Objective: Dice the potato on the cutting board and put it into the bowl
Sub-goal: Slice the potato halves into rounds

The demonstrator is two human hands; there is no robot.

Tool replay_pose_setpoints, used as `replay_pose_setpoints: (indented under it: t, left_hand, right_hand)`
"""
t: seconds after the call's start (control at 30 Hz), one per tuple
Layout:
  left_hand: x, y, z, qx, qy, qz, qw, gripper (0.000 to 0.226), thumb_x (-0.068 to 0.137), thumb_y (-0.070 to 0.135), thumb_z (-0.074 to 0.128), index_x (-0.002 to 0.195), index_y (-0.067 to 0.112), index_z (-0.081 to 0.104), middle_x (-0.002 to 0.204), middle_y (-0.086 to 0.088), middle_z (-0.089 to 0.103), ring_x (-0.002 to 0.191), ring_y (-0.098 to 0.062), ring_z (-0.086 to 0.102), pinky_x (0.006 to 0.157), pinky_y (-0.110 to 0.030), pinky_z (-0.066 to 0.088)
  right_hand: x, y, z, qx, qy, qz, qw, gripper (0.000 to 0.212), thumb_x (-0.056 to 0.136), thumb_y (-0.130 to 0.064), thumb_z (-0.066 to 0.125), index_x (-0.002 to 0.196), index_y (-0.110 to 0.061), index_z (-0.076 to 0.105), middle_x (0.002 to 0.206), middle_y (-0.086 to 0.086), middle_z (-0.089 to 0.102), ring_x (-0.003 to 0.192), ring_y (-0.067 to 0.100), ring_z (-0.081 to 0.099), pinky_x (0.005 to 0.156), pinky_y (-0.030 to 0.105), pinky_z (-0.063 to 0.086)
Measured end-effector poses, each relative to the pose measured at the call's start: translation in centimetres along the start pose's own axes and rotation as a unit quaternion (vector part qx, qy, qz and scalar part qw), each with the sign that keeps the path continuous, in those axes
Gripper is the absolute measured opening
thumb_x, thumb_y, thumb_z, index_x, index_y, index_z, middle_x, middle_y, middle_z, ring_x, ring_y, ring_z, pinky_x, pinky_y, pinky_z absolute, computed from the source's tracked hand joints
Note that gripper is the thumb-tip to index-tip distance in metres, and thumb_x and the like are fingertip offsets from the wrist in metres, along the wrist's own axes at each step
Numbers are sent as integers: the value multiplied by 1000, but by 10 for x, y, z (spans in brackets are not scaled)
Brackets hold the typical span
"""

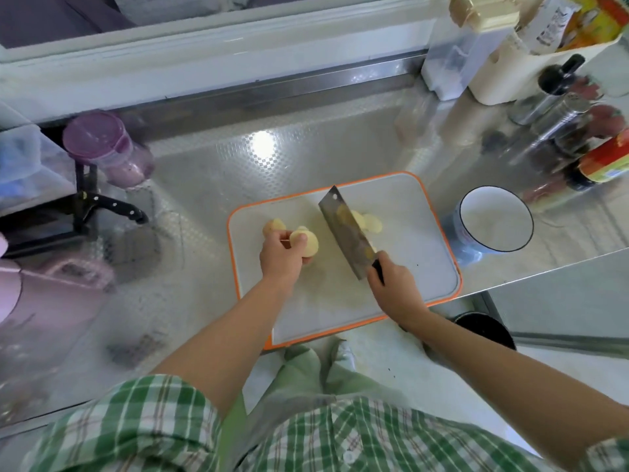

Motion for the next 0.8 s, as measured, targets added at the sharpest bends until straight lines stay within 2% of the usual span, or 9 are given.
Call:
replay_pose_setpoints:
  t: [0.1,0.2,0.27,0.33,0.4,0.5,0.6,0.7,0.8]
  left_hand:
    - [-2,-12,22,-9,-46,-45,998,14,91,9,63,99,5,53,106,-16,58,81,-22,63,59,-32,60]
    - [-7,-15,43,0,-96,-77,992,13,91,3,60,101,3,52,105,-17,56,72,-17,60,73,-45,59]
    - [-10,-14,50,19,-115,-77,990,11,91,2,60,99,4,52,104,-17,56,75,-21,60,78,-51,57]
    - [-13,-7,49,106,-114,-27,987,8,90,8,61,95,8,55,102,-16,60,81,-28,63,79,-48,57]
    - [-14,6,44,274,-102,77,953,10,88,17,64,94,11,60,100,-13,64,87,-31,64,80,-41,53]
    - [-23,17,46,409,-89,180,890,46,73,29,79,111,10,60,112,-11,52,100,-28,54,90,-34,42]
    - [-28,18,51,449,-82,208,865,69,65,35,85,119,8,51,117,-12,46,107,-28,49,95,-31,38]
    - [-30,19,58,458,-86,231,854,60,71,28,82,119,7,54,115,-12,47,107,-29,50,96,-32,38]
    - [-32,23,62,436,-78,246,862,52,73,22,80,117,7,57,111,-12,49,102,-30,52,93,-33,40]
  right_hand:
    - [11,20,-23,-8,26,21,999,13,97,-19,48,92,-8,44,73,23,56,71,44,54,56,38,29]
    - [19,33,-39,-25,38,43,998,14,98,-21,45,95,-7,45,75,21,57,67,38,51,55,36,26]
    - [20,37,-50,-40,50,59,996,15,99,-23,43,93,-10,43,75,18,57,67,34,48,53,35,24]
    - [19,36,-54,-35,56,62,996,16,99,-24,44,90,-10,41,71,14,53,65,34,46,49,34,21]
    - [16,30,-51,-6,43,43,998,17,98,-23,46,88,-12,38,67,12,48,63,33,43,49,35,19]
    - [12,21,-35,27,-6,10,1000,18,96,-23,49,86,-13,38,66,11,47,65,33,45,56,35,27]
    - [9,17,-23,27,-31,4,999,17,97,-23,48,90,-8,45,68,11,50,67,33,49,57,34,30]
    - [4,13,-20,31,-39,-3,999,17,97,-23,47,89,-8,45,61,4,45,60,26,46,51,34,29]
    - [-3,10,-15,10,-58,-21,998,17,96,-23,48,86,-10,43,58,3,43,55,24,44,50,35,31]
Point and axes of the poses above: each hand's wrist, its own x-axis towards the middle knuckle, its own z-axis out of the palm, y = z × x, the point moved 8 cm from there along x, towards the middle knuckle
